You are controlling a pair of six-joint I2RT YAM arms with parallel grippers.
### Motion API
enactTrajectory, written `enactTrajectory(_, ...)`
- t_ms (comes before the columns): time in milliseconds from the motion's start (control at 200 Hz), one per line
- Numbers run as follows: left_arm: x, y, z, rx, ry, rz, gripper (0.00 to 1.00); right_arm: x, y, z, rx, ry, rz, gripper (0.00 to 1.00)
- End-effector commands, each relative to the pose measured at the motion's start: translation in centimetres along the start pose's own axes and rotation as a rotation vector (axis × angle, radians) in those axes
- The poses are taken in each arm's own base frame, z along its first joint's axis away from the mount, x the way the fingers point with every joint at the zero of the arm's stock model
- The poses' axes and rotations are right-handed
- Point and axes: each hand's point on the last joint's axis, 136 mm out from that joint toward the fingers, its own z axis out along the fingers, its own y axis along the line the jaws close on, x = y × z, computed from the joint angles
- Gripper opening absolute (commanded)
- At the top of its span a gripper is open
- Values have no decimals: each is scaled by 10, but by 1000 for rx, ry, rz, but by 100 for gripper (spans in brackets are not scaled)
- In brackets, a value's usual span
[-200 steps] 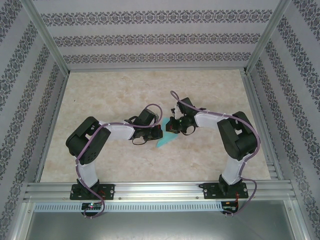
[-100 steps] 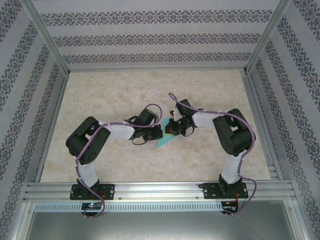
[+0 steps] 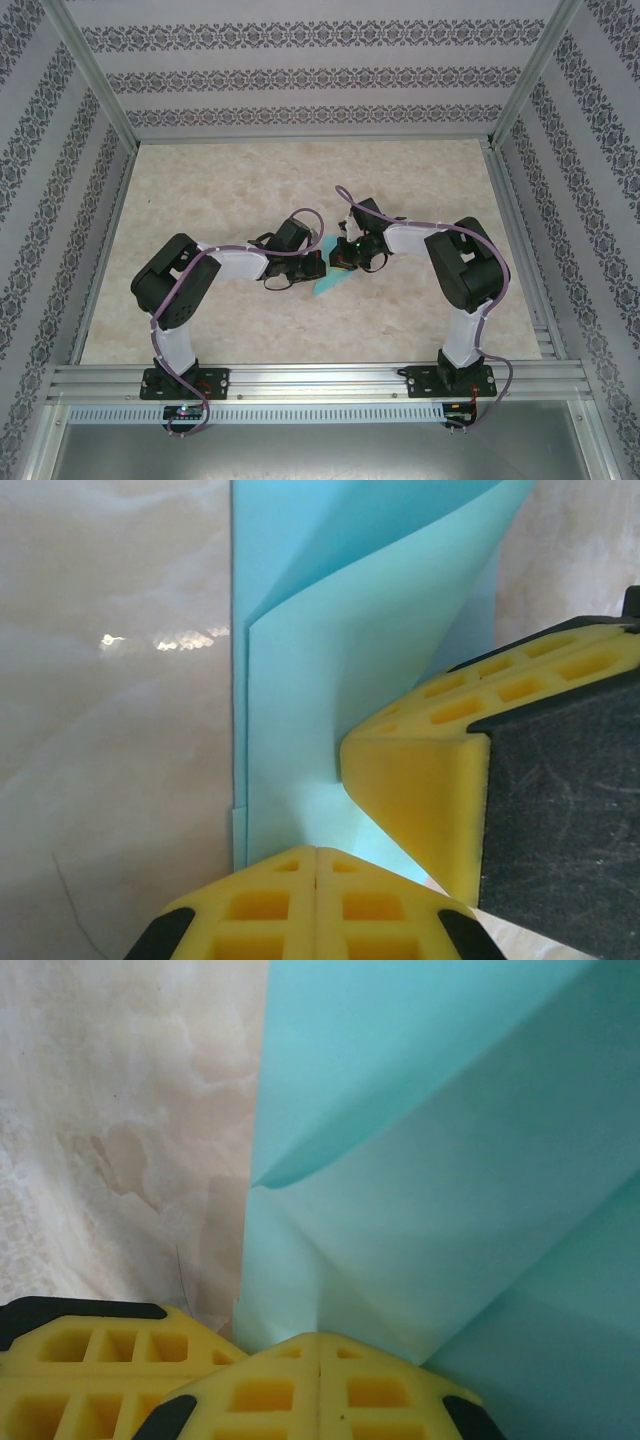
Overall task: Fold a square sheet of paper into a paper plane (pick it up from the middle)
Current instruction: Fourth fold the wing at the center of the table.
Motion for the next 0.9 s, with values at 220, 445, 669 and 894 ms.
enactTrajectory(220,40,64,3,-241,112,-40,1,-14,-20,4,78,-24,-42,0)
enactTrajectory(445,51,76,4,-269,142,-44,0,-53,-32,-8,112,-119,-77,0)
enactTrajectory(669,50,76,5,-268,139,-43,0,-73,-9,-34,51,-196,-128,0)
enactTrajectory(894,49,75,6,-266,134,-44,0,-44,27,-44,-78,-203,-176,0)
